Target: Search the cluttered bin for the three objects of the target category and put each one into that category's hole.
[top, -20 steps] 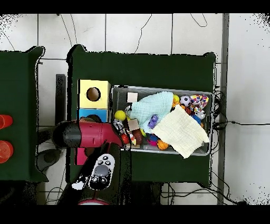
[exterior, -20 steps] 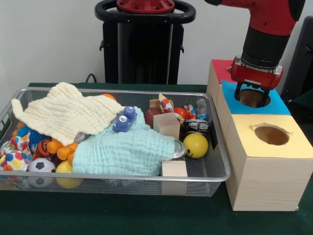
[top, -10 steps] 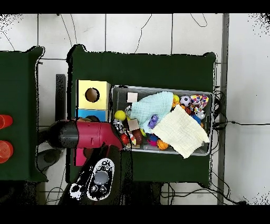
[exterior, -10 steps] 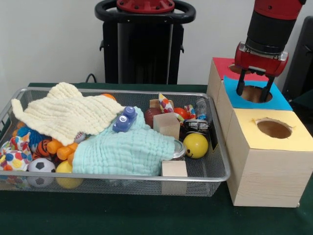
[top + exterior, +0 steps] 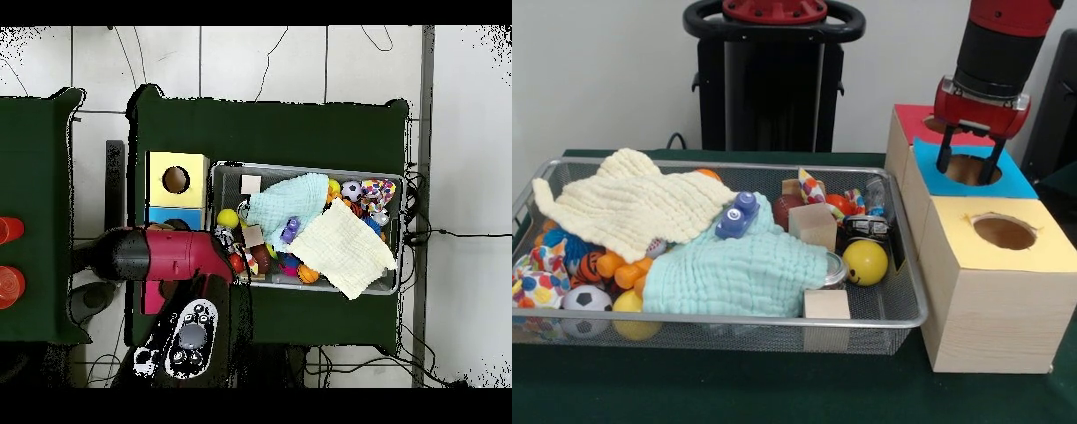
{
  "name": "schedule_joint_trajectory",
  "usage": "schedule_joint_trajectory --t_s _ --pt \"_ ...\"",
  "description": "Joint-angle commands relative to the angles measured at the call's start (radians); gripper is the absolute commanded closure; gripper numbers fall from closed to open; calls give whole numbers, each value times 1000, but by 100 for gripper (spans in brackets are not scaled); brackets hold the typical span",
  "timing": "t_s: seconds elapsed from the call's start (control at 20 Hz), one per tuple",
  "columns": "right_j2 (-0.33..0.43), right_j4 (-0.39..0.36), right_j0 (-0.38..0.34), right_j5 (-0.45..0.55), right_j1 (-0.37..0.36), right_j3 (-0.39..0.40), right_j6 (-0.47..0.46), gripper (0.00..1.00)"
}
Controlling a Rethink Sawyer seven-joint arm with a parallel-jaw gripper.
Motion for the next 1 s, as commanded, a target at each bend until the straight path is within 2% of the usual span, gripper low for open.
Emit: schedule_joint_trajectory --t_s 0.05,0.15,0.3,0.4,0.65,0.7,1.0 --pt "-51 -92 -75 189 -79 49 8 0" --pt "-35 -91 -88 154 -72 59 4 0" --pt "-84 -104 -34 225 -103 40 40 0" --pt "-60 -96 -55 169 -92 65 31 0" --pt "-59 -87 -46 151 -86 78 52 0" --pt "-56 -90 -48 146 -88 78 46 100" --pt "-46 -90 -56 164 -88 74 48 100"
